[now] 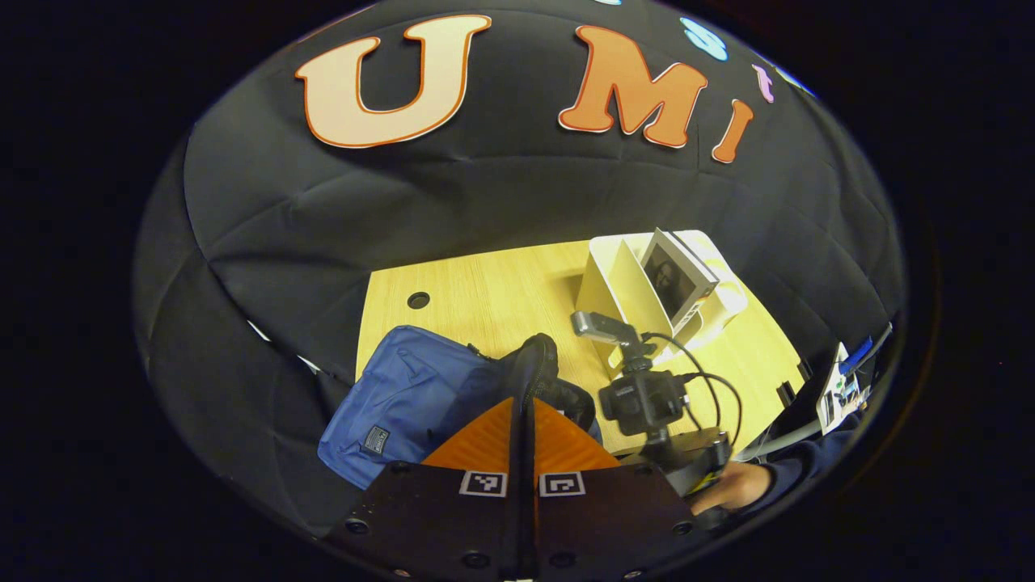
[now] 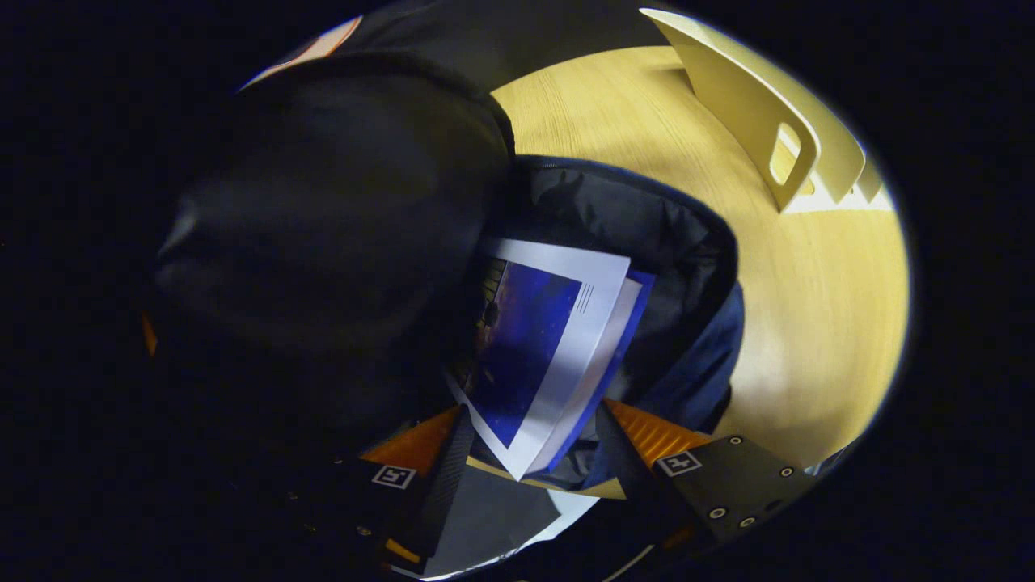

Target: Open the schoolbag, grab two books from the bookshelf and put them into the schoolbag.

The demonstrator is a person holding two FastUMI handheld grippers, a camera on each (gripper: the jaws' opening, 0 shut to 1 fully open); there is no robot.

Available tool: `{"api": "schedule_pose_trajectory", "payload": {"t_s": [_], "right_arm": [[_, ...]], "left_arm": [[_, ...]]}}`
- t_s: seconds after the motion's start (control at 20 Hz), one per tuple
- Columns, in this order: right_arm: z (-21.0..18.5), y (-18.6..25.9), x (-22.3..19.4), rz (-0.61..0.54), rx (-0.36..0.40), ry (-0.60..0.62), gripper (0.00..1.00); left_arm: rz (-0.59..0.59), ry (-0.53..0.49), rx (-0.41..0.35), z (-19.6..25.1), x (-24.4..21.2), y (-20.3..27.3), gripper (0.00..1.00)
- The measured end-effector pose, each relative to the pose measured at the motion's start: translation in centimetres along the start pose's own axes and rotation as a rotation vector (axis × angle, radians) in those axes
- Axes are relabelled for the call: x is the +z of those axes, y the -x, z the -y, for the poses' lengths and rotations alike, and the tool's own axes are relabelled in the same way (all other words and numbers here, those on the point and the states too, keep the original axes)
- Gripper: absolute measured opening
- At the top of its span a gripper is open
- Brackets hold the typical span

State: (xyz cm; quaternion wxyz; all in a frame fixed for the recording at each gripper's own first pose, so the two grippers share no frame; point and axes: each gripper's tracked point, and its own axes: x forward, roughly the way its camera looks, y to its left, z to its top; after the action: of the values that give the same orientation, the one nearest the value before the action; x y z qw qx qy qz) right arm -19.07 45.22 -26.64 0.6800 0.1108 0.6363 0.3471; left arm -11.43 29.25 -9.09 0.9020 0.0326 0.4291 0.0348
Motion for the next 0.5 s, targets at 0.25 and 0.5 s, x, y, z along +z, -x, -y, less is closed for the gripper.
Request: {"api": "schedule_pose_trajectory", "payload": {"t_s": [0.25,0.5], "right_arm": [[4.0,9.0,7.4,0.281,-0.093,0.088,0.92],[9.6,19.1,17.2,0.528,-0.317,0.293,0.92]], "left_arm": [[0.002,0.009,0.007,0.6,-0.4,-0.7,0.01],[-0.009,0.059,0.016,1.2,-0.8,-1.8,0.00]]}}
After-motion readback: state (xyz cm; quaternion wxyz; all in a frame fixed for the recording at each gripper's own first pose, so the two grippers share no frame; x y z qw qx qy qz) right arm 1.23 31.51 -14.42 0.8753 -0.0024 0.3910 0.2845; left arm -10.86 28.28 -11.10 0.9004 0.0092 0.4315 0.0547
